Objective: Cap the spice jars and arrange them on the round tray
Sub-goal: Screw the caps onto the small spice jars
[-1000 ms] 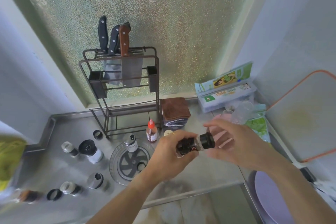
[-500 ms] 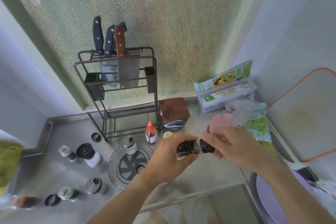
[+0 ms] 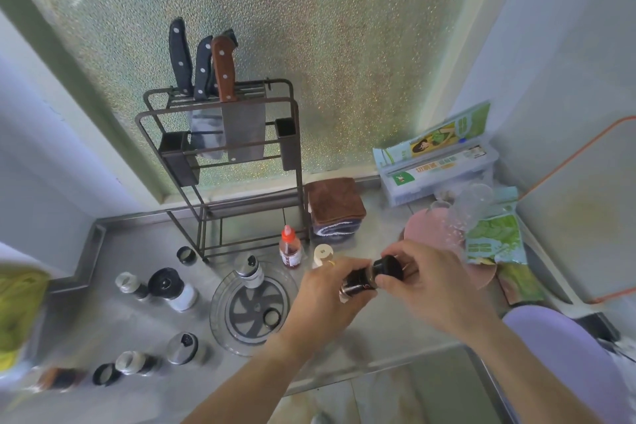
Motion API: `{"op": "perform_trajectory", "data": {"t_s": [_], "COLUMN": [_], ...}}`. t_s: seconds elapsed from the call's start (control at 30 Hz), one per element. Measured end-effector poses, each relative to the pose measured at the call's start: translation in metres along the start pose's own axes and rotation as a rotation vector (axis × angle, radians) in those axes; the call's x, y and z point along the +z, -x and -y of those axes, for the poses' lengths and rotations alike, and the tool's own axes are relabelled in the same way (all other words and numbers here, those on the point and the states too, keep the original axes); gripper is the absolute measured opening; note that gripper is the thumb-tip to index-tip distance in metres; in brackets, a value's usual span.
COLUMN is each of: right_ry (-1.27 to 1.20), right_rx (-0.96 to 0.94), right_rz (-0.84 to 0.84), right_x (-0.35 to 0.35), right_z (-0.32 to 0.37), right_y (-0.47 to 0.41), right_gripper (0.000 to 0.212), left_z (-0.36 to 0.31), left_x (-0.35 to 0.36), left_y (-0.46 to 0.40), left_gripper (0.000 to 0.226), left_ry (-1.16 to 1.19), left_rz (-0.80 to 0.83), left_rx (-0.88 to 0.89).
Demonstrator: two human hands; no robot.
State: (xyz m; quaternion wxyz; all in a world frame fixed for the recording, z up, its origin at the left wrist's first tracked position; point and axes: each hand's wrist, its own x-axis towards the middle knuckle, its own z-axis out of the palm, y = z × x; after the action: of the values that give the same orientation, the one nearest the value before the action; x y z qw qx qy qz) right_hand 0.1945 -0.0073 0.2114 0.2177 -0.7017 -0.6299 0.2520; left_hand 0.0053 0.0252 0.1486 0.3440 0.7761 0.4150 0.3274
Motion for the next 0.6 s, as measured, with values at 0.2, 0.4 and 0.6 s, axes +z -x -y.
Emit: {"op": "perform_trajectory", "data": {"t_s": [0.2,0.4,0.6], "right_ry": [0.298,0.381,0.424], "right_rx": [0.07,0.229,0.258], "right_rz": [0.024,0.041,0.043], "right_x": [0.058,0.102,0.126], "right_z": [-0.032,-0.088,-0.114], "right_y": [-0.026,-0.051,-0.053], "right_gripper": [0.033,0.032,0.027], "left_z": [0.027,0.065,0.105], "left_x": [0.023,0.0,-0.033], "left_y": [-0.012,0.027,0.097], "left_gripper": [0.043,0.022,0.018], "left_ry": [-0.22,-0.145,-0.199], "left_rz": [0.178,0.1,0.099], "left_rx": [-0.236,-0.478,-0.673]}}
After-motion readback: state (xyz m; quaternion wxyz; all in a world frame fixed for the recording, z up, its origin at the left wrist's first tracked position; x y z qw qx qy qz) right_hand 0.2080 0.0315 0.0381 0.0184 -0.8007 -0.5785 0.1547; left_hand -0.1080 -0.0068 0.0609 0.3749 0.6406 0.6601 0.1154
